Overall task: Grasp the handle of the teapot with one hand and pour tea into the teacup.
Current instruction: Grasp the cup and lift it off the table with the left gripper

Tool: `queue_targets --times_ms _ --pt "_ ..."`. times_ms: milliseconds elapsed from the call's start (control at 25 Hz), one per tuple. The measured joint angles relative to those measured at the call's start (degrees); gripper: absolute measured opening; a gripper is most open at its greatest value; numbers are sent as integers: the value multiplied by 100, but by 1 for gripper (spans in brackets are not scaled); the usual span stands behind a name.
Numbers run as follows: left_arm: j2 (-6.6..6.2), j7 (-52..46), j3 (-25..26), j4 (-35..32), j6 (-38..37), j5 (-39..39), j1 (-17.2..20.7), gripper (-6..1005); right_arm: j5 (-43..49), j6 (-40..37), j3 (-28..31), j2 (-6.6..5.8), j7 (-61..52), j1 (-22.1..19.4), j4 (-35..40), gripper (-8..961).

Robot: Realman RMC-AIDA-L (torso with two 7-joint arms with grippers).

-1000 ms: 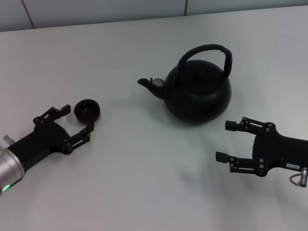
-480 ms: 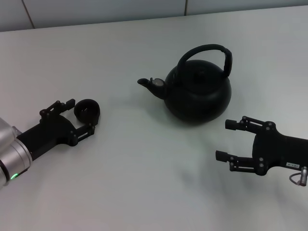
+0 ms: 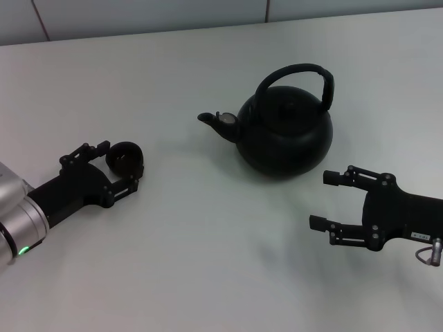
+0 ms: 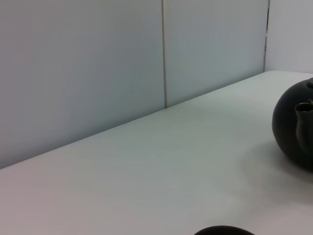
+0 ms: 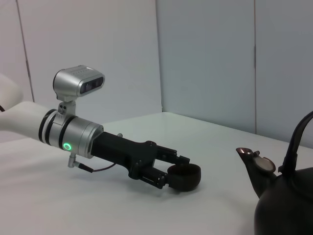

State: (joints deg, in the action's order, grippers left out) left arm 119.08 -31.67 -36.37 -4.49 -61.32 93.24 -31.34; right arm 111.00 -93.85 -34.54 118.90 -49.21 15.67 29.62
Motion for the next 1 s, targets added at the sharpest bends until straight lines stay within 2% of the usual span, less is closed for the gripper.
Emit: queue_targets --times_ms 360,1000 --pt "0 -41 -28 1 0 2 -40 802 0 -16 7 0 0 -4 0 816" --pt "0 -56 -27 71 14 34 -92 735 0 -37 9 0 0 14 10 816"
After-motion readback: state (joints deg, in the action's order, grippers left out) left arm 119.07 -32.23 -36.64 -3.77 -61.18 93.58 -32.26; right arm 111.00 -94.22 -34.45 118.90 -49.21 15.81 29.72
